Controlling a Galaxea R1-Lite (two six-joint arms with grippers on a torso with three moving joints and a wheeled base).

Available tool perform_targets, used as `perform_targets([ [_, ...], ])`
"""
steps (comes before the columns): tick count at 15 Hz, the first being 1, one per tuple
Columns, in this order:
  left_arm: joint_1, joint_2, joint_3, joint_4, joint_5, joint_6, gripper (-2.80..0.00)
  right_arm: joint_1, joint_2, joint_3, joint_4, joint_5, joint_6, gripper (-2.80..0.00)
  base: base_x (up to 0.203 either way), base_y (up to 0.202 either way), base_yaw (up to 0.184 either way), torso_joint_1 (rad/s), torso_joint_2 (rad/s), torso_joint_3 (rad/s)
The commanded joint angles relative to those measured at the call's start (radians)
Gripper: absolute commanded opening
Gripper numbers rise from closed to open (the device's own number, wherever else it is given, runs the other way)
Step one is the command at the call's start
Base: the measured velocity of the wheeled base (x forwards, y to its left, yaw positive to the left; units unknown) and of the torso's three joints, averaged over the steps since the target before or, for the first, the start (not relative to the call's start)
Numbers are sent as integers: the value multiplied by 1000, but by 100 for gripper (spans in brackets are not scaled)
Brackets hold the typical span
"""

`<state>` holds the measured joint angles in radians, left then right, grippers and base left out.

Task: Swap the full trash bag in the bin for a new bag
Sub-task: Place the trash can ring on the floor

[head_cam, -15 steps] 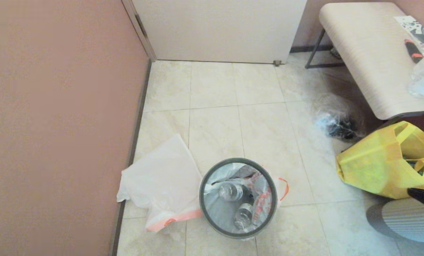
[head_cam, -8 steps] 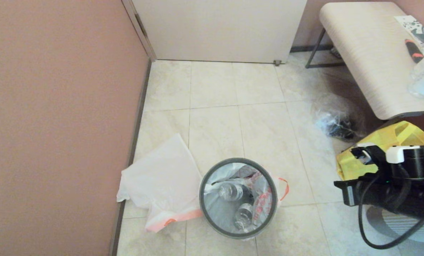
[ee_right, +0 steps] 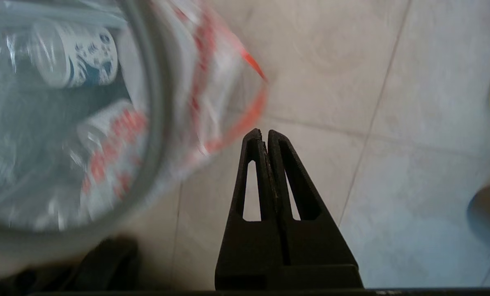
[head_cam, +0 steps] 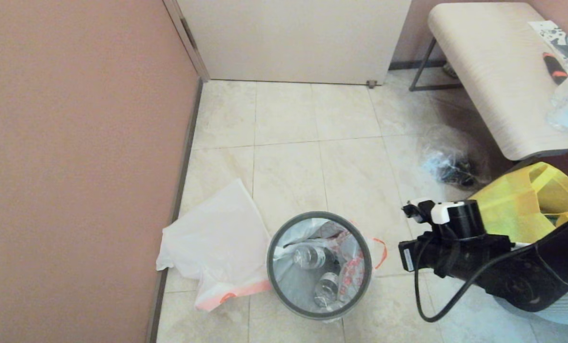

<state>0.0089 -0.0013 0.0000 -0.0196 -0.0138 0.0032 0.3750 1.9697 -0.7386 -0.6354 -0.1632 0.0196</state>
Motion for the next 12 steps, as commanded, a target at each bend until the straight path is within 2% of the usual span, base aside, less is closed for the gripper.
perform_targets([
  [1, 0, 1, 8, 0, 0, 0, -280, 67, 91, -69, -4, -49, 1, -280, 0, 0, 0, 0, 0, 0],
  [3, 0, 1, 8, 0, 0, 0, -280, 91, 118, -103, -2, -89, 0, -280, 0, 0, 0, 0, 0, 0],
  [4, 0, 1, 8, -2, 0, 0, -280, 106, 121, -116, -1, -102, 0, -12, 0, 0, 0, 0, 0, 0],
  [5, 0, 1, 8, -1, 0, 0, -280, 120, 114, -120, -1, -103, 1, 0, 0, 0, 0, 0, 0, 0],
  [8, 0, 1, 8, 0, 0, 0, -280, 161, 123, -139, -6, -125, -2, 0, 0, 0, 0, 0, 0, 0],
  [12, 0, 1, 8, 0, 0, 0, -280, 157, 192, -198, -7, -143, -1, 0, 0, 0, 0, 0, 0, 0],
])
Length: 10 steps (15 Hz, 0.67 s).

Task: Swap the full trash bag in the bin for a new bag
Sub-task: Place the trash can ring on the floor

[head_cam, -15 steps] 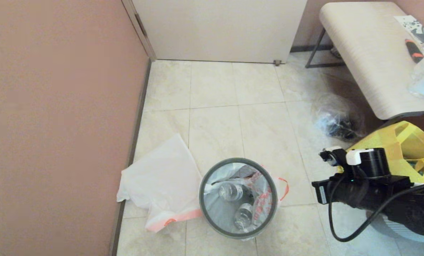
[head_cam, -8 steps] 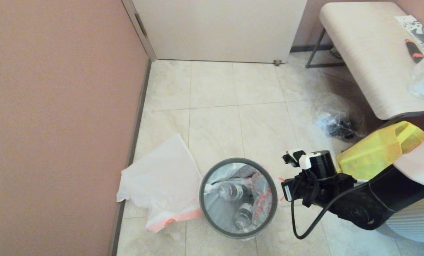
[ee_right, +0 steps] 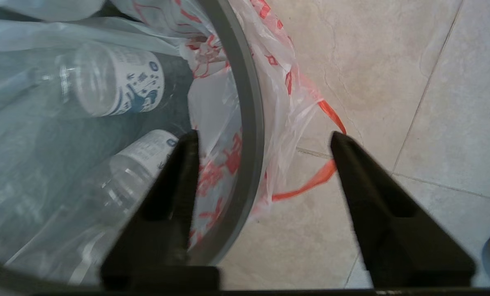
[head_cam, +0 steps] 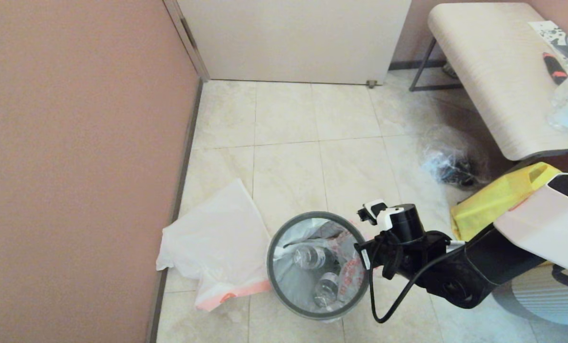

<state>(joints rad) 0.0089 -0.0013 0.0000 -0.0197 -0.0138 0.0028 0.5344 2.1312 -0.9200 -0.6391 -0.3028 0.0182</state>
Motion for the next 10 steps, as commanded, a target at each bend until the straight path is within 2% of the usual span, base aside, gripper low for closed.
perform_targets([
  [1, 0, 1, 8, 0, 0, 0, -280, -2, 42, -23, -4, -4, 0, 0, 0, 0, 0, 0, 0, 0],
  [5, 0, 1, 8, -1, 0, 0, -280, -4, 86, -47, -4, -12, 0, 0, 0, 0, 0, 0, 0, 0],
  [6, 0, 1, 8, 0, 0, 0, -280, -4, 92, -53, -4, -19, 0, -280, 0, 0, 0, 0, 0, 0],
  [10, 0, 1, 8, 0, 0, 0, -280, -2, 85, -56, -4, -22, 0, -280, 0, 0, 0, 0, 0, 0],
])
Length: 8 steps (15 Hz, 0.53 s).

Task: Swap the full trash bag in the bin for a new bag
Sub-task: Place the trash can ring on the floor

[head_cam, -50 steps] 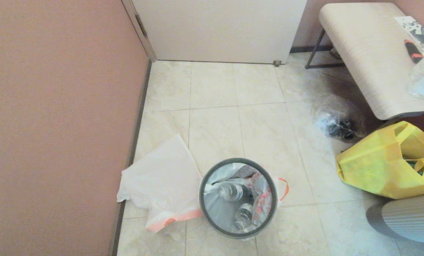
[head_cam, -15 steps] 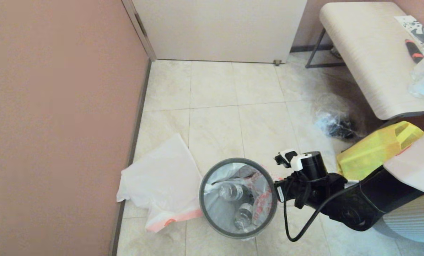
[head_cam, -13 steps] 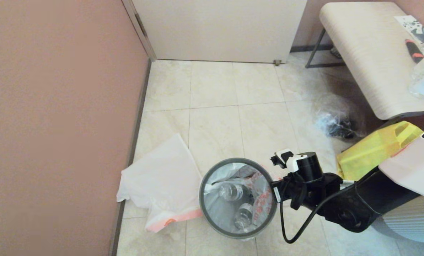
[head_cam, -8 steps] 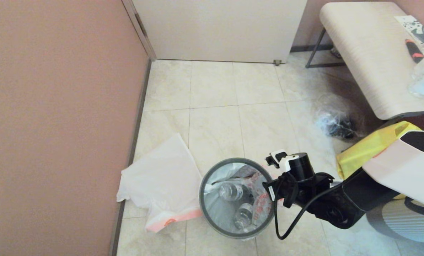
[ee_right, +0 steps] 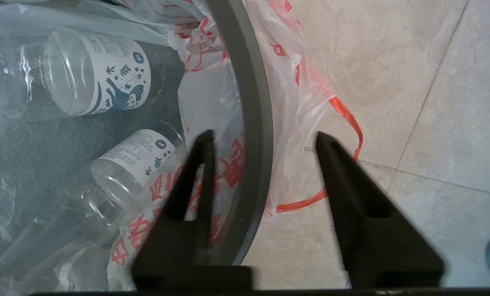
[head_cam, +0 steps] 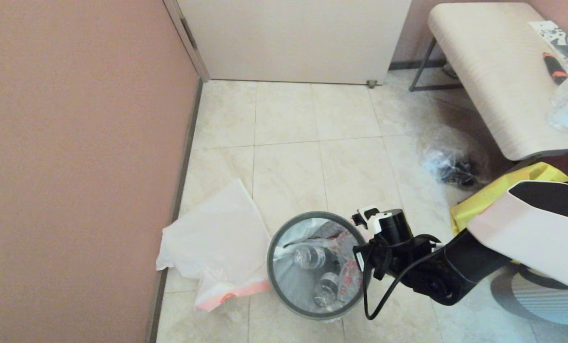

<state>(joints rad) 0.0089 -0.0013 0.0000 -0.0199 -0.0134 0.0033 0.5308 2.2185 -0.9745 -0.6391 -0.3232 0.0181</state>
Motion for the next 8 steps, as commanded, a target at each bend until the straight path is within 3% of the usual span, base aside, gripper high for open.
perform_targets([
  [1, 0, 1, 8, 0, 0, 0, -280, 3, -8, -1, -4, 1, 2, -280, 0, 0, 0, 0, 0, 0],
  [8, 0, 1, 8, 0, 0, 0, -280, 36, -68, 2, -1, -1, 2, -280, 0, 0, 0, 0, 0, 0],
])
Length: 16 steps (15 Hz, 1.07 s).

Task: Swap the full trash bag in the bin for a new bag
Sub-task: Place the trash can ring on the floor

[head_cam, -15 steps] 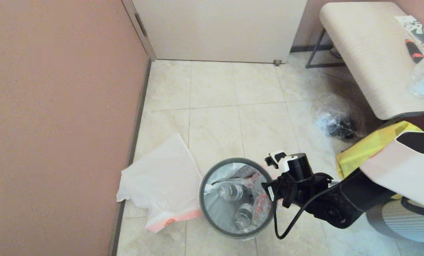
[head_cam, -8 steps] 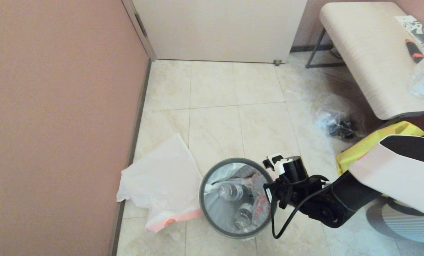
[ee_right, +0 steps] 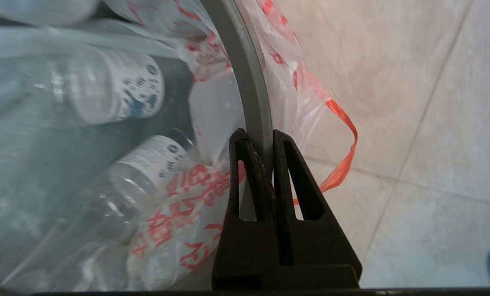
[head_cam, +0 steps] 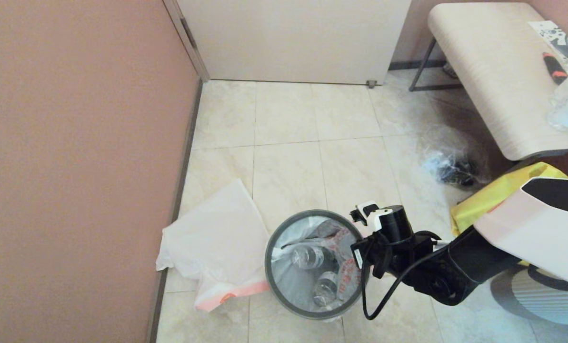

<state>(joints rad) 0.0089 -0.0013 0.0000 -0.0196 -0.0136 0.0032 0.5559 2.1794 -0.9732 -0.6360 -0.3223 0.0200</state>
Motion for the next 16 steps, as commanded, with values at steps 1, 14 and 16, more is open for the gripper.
perform_targets([
  [1, 0, 1, 8, 0, 0, 0, -280, 17, -41, 2, -4, -3, 0, -280, 0, 0, 0, 0, 0, 0],
  [14, 0, 1, 8, 0, 0, 0, -280, 112, -418, 87, 283, -21, 66, -280, 0, 0, 0, 0, 0, 0],
  [16, 0, 1, 8, 0, 0, 0, -280, 113, -503, 154, 325, -60, 76, -280, 0, 0, 0, 0, 0, 0],
])
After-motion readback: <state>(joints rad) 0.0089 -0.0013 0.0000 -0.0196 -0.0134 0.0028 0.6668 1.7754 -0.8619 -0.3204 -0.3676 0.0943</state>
